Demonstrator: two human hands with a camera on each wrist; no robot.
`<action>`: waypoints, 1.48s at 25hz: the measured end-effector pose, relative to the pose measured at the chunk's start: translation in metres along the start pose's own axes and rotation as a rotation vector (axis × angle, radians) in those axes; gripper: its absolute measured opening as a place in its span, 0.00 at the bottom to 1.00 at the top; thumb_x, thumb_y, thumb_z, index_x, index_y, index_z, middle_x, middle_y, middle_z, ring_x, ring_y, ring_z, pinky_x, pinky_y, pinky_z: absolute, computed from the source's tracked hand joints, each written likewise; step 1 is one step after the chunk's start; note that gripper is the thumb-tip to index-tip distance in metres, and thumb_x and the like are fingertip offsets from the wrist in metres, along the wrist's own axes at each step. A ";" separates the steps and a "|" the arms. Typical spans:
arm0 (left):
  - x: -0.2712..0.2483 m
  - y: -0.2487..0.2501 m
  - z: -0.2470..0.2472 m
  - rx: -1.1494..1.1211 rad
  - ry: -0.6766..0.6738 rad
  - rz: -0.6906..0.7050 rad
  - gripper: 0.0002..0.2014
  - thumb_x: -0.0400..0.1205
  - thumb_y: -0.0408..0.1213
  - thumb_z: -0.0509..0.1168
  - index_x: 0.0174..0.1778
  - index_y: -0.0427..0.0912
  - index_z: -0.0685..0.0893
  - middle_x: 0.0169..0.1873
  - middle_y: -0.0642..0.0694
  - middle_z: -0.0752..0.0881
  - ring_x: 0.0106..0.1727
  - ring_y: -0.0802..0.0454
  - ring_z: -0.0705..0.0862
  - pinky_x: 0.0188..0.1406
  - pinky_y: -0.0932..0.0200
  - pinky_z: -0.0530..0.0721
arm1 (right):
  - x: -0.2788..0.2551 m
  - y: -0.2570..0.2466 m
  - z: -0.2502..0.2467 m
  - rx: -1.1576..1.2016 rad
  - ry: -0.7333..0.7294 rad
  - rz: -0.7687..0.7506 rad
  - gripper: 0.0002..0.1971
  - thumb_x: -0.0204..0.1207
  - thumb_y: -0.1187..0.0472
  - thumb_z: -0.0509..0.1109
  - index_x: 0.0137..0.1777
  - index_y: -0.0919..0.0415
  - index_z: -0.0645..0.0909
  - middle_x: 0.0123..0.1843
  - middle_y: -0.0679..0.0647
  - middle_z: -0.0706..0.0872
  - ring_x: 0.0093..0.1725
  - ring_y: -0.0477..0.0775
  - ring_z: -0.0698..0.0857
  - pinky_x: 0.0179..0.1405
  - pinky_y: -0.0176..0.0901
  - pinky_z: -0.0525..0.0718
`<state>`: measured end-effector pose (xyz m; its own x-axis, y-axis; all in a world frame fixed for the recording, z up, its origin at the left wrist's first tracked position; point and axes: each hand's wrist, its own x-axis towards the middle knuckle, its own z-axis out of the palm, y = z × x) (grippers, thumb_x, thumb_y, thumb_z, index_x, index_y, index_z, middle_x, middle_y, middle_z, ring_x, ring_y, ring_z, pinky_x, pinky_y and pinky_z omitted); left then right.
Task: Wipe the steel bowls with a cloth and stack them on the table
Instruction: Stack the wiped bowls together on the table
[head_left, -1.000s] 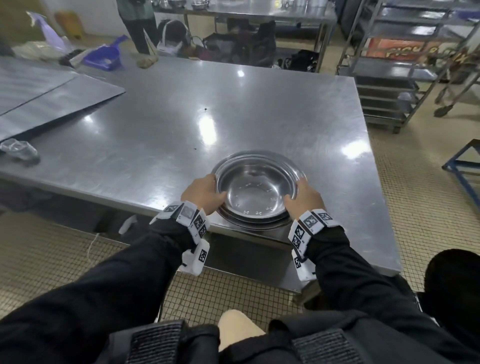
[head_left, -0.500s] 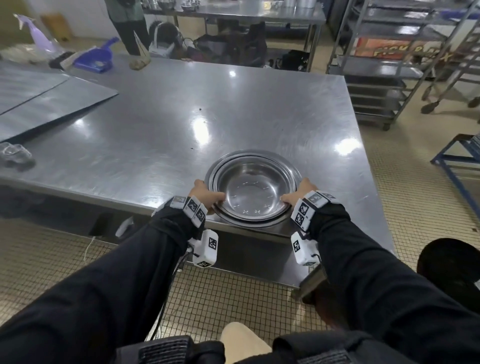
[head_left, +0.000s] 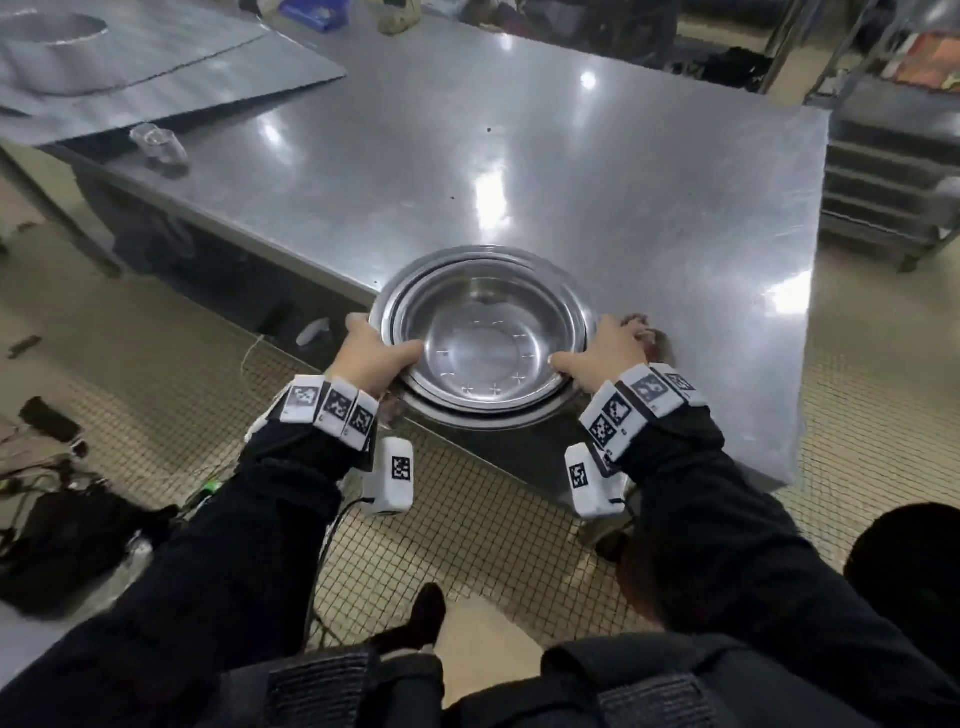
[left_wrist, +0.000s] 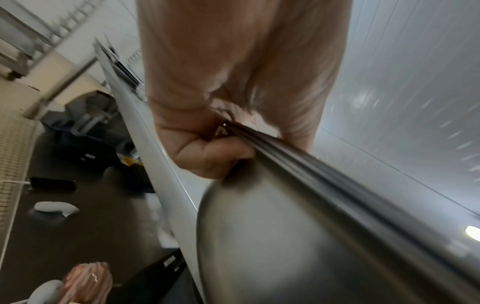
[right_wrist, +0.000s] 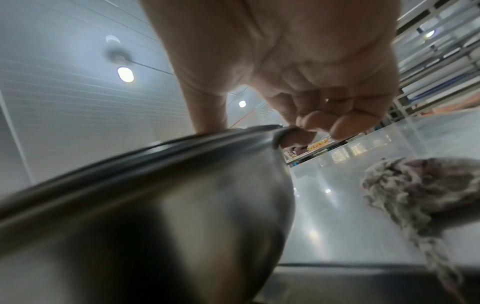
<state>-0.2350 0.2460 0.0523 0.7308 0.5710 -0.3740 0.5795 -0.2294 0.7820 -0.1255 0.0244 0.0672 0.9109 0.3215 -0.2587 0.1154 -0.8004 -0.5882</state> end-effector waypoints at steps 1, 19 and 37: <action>-0.012 -0.009 -0.004 -0.018 0.012 -0.013 0.33 0.80 0.38 0.68 0.73 0.33 0.57 0.47 0.46 0.77 0.38 0.60 0.76 0.28 0.69 0.72 | -0.011 0.001 0.004 0.034 -0.040 -0.002 0.15 0.71 0.56 0.75 0.46 0.56 0.70 0.36 0.46 0.75 0.37 0.48 0.79 0.40 0.39 0.77; 0.001 -0.197 0.102 0.181 -0.203 -0.239 0.45 0.77 0.40 0.72 0.78 0.30 0.48 0.41 0.41 0.80 0.34 0.50 0.82 0.24 0.59 0.80 | -0.041 0.178 0.175 0.114 -0.175 0.385 0.30 0.68 0.55 0.76 0.69 0.64 0.72 0.60 0.58 0.84 0.56 0.59 0.83 0.47 0.41 0.77; 0.292 -0.401 0.433 0.234 -0.193 0.099 0.39 0.77 0.44 0.73 0.71 0.26 0.59 0.55 0.39 0.75 0.60 0.38 0.79 0.52 0.54 0.73 | 0.210 0.478 0.422 0.143 0.120 0.349 0.42 0.71 0.47 0.74 0.80 0.40 0.53 0.68 0.65 0.77 0.55 0.62 0.85 0.56 0.59 0.85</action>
<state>-0.0978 0.1631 -0.5861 0.8296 0.3820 -0.4073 0.5534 -0.4644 0.6915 -0.0466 -0.0776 -0.5919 0.9264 -0.0256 -0.3757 -0.2580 -0.7698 -0.5838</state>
